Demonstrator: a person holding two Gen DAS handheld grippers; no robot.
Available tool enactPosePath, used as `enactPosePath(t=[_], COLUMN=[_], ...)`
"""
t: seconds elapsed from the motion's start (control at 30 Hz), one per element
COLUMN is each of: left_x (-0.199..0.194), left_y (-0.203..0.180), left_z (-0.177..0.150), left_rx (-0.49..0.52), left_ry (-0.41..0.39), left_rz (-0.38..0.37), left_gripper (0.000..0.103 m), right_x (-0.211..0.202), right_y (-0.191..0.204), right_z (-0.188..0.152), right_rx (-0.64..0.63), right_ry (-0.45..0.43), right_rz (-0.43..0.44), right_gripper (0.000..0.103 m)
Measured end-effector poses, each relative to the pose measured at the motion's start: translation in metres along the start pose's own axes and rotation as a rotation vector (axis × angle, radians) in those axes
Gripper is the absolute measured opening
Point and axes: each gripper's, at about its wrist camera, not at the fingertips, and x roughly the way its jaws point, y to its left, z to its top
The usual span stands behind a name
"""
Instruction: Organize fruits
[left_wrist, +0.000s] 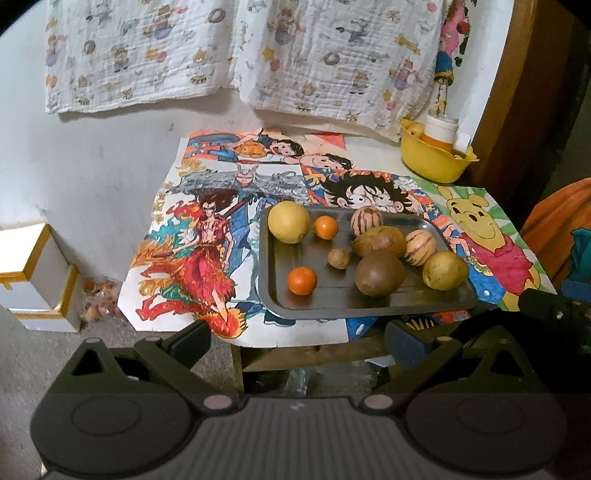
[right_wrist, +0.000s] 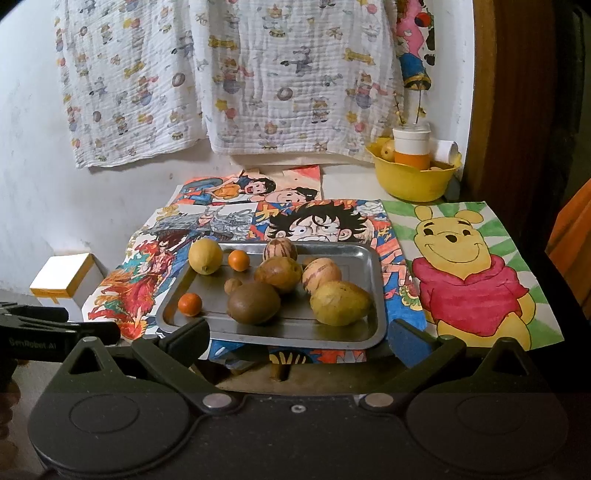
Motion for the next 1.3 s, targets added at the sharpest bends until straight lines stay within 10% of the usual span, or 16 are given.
enactPosePath(t=[1.3], left_x=[-0.0057], left_y=[-0.0003], left_z=[0.002], left_rx=[-0.01], left_ry=[-0.018], left_rz=[0.004], left_gripper=[0.102], right_x=[0.0093], right_y=[-0.0014], right_z=[-0.005], right_rx=[-0.005], right_ry=[0.022], right_rz=[0.009], right_gripper=[0.102])
